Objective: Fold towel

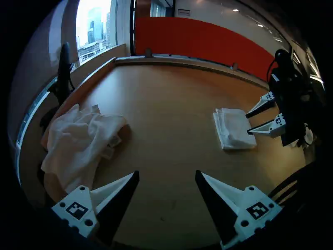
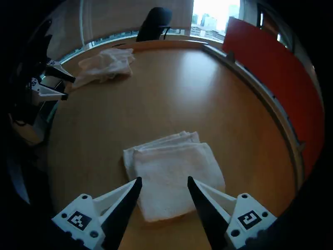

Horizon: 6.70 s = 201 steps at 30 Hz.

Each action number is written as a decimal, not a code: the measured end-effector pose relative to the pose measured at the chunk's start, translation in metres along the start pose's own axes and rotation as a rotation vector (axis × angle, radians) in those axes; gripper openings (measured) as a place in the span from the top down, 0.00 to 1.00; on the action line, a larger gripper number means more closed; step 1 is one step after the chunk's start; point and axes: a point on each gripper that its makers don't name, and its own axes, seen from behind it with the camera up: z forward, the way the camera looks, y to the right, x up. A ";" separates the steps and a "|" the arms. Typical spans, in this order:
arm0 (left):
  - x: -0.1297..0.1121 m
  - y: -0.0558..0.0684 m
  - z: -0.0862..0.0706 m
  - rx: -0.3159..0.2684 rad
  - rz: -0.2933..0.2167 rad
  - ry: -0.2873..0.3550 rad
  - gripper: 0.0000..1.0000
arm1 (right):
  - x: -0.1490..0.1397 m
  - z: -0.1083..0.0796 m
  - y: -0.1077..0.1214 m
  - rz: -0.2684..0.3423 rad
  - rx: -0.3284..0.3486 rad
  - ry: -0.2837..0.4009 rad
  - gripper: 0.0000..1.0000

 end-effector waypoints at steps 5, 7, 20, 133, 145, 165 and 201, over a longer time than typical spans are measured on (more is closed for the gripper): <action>0.003 0.002 0.002 -0.002 0.003 0.001 0.00 | -0.017 0.001 -0.001 0.032 -0.015 -0.013 0.16; 0.004 0.003 0.002 -0.003 0.005 0.001 0.00 | -0.025 0.001 -0.002 0.043 -0.019 -0.021 0.15; 0.008 0.007 0.006 -0.010 0.021 0.001 0.00 | -0.055 -0.001 -0.011 0.101 -0.038 -0.046 0.15; 0.041 0.046 -0.011 -0.087 0.084 0.080 0.00 | -0.032 -0.178 0.117 0.185 -0.239 0.119 0.97; 0.039 0.058 -0.008 -0.084 0.100 0.059 0.00 | -0.087 -0.226 0.164 0.244 -0.305 0.085 0.97; 0.047 0.090 -0.003 -0.088 0.106 0.057 0.00 | -0.191 -0.293 0.228 0.335 -0.420 -0.033 0.97; 0.051 0.114 -0.003 -0.088 0.134 0.056 0.00 | -0.340 -0.350 0.208 0.503 -0.514 -0.185 0.97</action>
